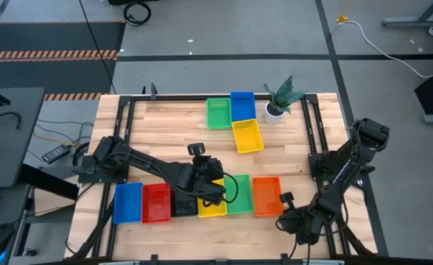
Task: Stack baskets by color
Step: Stack the top orange bin on top of the orange bin
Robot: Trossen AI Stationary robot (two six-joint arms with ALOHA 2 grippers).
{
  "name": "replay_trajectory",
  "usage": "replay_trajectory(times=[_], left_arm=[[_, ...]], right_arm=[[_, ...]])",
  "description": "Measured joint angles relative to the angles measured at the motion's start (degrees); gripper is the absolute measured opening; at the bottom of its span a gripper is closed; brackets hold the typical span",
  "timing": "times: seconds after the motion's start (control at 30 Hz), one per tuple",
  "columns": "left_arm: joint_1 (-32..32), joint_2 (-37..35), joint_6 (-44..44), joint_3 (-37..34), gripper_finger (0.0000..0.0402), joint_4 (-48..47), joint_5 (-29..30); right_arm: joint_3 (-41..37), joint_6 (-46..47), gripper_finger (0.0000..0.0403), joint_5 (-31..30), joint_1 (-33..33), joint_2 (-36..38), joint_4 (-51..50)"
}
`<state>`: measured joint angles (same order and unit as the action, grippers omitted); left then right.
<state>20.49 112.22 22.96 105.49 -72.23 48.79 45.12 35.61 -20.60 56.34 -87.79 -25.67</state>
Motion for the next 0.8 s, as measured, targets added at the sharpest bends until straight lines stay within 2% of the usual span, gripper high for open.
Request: replay_trajectory(times=[0.37, 0.6, 0.67, 0.8], left_arm=[[0.0, 0.0, 0.0, 0.0, 0.0051, 0.0, 0.0], [0.0, 0.0, 0.0, 0.0, 0.0052, 0.0, 0.0], [0.0, 0.0, 0.2, 0.0, 0.005, 0.0, 0.0], [0.0, 0.0, 1.9, 0.0, 0.0047, 0.0, -1.0]], right_arm=[[0.0, -4.3, 0.0004, -3.0, -0.2, 1.2, -1.7], [0.2, -6.6, 0.0004, -7.1, 2.6, 8.4, -2.1], [-0.3, -3.0, 0.0003, -9.1, 3.1, 11.4, -5.7], [-3.2, 12.6, 0.0002, -11.1, 3.2, 16.3, -17.5]])
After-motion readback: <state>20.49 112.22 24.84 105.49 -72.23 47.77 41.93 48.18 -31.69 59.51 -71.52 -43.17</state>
